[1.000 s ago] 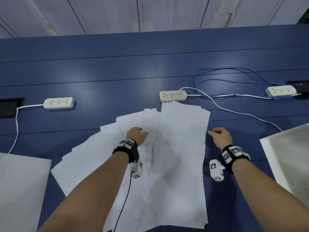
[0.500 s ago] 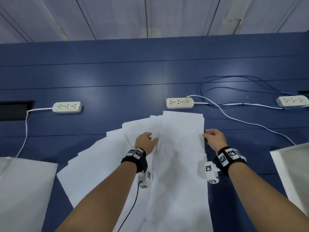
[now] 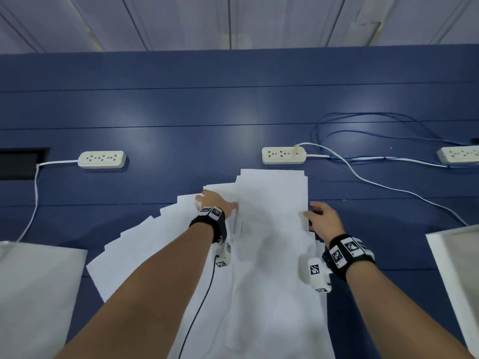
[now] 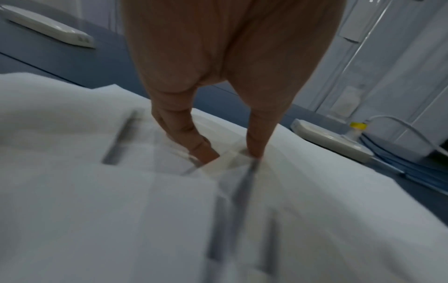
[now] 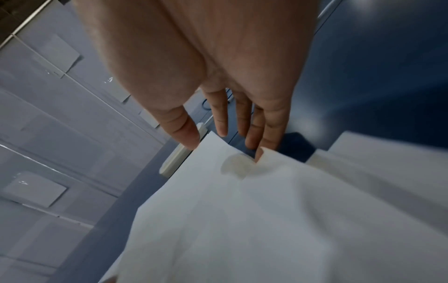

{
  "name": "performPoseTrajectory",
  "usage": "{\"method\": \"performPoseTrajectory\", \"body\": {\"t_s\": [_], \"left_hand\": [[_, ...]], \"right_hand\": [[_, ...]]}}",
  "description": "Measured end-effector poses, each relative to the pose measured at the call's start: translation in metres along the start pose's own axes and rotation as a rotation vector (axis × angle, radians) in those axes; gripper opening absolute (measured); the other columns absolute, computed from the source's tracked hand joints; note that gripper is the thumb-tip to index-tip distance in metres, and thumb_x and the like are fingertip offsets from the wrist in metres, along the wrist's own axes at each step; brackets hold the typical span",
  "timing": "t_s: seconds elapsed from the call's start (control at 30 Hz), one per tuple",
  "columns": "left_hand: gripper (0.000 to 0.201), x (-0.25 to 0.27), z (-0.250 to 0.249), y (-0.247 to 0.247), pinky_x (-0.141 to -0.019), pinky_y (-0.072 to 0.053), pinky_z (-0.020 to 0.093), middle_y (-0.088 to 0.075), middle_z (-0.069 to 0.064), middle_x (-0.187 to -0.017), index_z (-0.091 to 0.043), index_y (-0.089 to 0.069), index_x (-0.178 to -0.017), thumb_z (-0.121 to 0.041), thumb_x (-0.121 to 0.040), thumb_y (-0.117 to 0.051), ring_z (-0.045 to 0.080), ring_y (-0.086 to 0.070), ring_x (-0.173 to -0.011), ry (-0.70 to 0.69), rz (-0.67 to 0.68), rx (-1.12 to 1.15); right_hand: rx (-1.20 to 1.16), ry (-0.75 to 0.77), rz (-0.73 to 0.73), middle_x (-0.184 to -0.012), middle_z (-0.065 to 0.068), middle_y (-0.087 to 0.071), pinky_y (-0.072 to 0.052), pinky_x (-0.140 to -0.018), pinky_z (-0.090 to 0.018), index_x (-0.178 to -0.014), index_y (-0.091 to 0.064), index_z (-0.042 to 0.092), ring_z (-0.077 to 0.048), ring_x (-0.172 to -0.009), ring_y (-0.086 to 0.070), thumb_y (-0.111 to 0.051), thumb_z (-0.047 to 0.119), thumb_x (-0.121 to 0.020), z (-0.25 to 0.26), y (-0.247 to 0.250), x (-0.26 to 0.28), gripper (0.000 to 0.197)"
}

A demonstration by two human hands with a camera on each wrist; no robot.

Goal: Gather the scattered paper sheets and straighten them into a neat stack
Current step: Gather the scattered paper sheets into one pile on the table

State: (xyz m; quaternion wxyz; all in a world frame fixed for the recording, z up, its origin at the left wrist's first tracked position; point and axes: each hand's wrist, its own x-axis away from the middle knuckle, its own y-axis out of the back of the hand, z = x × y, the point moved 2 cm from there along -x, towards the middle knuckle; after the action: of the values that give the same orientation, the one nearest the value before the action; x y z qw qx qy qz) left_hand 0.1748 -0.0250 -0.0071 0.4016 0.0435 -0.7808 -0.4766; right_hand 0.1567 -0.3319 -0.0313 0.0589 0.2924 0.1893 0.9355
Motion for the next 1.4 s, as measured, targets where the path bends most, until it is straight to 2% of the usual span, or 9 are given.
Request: {"method": "performPoseTrajectory", "body": {"t_s": [0.1, 0.23, 0.4, 0.63, 0.77, 0.93, 1.07, 1.23, 1.4], "left_hand": [[0.104, 0.003, -0.018, -0.012, -0.117, -0.030, 0.046, -0.021, 0.022, -0.160, 0.008, -0.009, -0.155, -0.055, -0.090, -0.060, 0.038, -0.023, -0.148, -0.005, 0.088, 0.052], [0.090, -0.003, -0.015, 0.003, -0.103, -0.044, 0.043, -0.035, 0.019, -0.147, -0.001, -0.031, -0.149, -0.053, -0.084, -0.066, 0.037, -0.048, -0.130, 0.008, -0.007, 0.190], [0.083, -0.011, 0.004, 0.007, -0.103, -0.041, 0.041, -0.041, 0.017, -0.141, -0.001, -0.038, -0.142, -0.059, -0.086, -0.059, 0.034, -0.047, -0.128, 0.054, -0.046, 0.015], [0.084, 0.014, -0.016, -0.018, -0.109, -0.041, 0.042, -0.043, 0.014, -0.145, -0.006, -0.039, -0.148, -0.054, -0.084, -0.067, 0.033, -0.048, -0.132, -0.151, 0.070, 0.319], [0.065, 0.026, 0.030, 0.003, -0.109, -0.041, 0.035, -0.058, 0.006, -0.139, -0.013, -0.050, -0.145, -0.043, -0.089, -0.067, 0.024, -0.053, -0.128, -0.236, -0.057, 0.428], [0.046, 0.033, 0.136, 0.033, -0.096, -0.043, 0.029, -0.066, 0.003, -0.128, -0.017, -0.064, -0.130, -0.038, -0.090, -0.068, 0.022, -0.062, -0.115, -0.107, -0.150, 0.440], [0.059, 0.043, 0.195, 0.036, -0.105, -0.044, 0.040, -0.054, 0.012, -0.137, -0.018, -0.056, -0.137, -0.045, -0.086, -0.069, 0.030, -0.056, -0.123, 0.061, -0.118, 0.313], [0.094, 0.071, 0.229, 0.024, -0.106, -0.037, 0.050, -0.035, 0.023, -0.145, -0.005, -0.033, -0.147, -0.064, -0.081, -0.063, 0.041, -0.040, -0.133, 0.405, -0.048, 0.135], [0.115, 0.087, 0.210, -0.002, -0.119, -0.020, 0.051, -0.005, 0.022, -0.165, 0.000, 0.006, -0.158, -0.067, -0.086, -0.055, 0.039, -0.014, -0.152, 0.396, 0.065, 0.155]], "right_hand": [[0.057, 0.006, 0.024, -0.118, -0.005, -0.065, -0.055, -0.093, -0.046, -0.122, -0.064, 0.019, -0.027, -0.104, -0.065, -0.072, 0.024, -0.083, 0.003, -0.013, -0.001, 0.039], [0.097, -0.015, -0.025, -0.115, -0.003, -0.064, -0.052, -0.096, -0.042, -0.119, -0.065, 0.017, -0.025, -0.105, -0.063, -0.072, 0.022, -0.084, 0.005, -0.004, -0.006, 0.036], [0.123, -0.047, -0.174, -0.112, -0.006, -0.066, -0.052, -0.090, -0.040, -0.116, -0.062, 0.014, -0.027, -0.098, -0.063, -0.070, 0.019, -0.083, -0.001, 0.008, -0.012, 0.035], [0.107, -0.012, -0.035, -0.102, -0.004, -0.061, -0.049, -0.086, -0.036, -0.113, -0.060, 0.017, -0.025, -0.093, -0.062, -0.070, 0.020, -0.083, 0.006, -0.032, 0.000, 0.031], [0.016, -0.030, -0.096, -0.105, -0.008, -0.068, -0.056, -0.089, -0.046, -0.110, -0.064, 0.016, -0.028, -0.091, -0.066, -0.071, 0.016, -0.081, -0.007, -0.010, 0.006, 0.030], [0.009, -0.129, -0.150, -0.114, -0.010, -0.068, -0.054, -0.095, -0.053, -0.105, -0.067, 0.019, -0.031, -0.104, -0.066, -0.074, 0.020, -0.077, -0.046, 0.028, 0.030, 0.029], [0.111, -0.152, -0.172, -0.117, -0.007, -0.070, -0.055, -0.094, -0.054, -0.097, -0.069, 0.026, -0.031, -0.106, -0.065, -0.074, 0.031, -0.072, -0.076, 0.045, 0.037, 0.026], [0.161, -0.216, -0.141, -0.109, -0.012, -0.069, -0.061, -0.081, -0.051, -0.108, -0.071, 0.011, -0.034, -0.101, -0.065, -0.071, 0.019, -0.080, -0.071, 0.045, 0.073, 0.029], [0.242, -0.173, -0.043, -0.107, -0.019, -0.069, -0.059, -0.085, -0.052, -0.102, -0.068, 0.004, -0.038, -0.101, -0.066, -0.066, 0.020, -0.083, -0.073, 0.023, 0.096, 0.026]]}}
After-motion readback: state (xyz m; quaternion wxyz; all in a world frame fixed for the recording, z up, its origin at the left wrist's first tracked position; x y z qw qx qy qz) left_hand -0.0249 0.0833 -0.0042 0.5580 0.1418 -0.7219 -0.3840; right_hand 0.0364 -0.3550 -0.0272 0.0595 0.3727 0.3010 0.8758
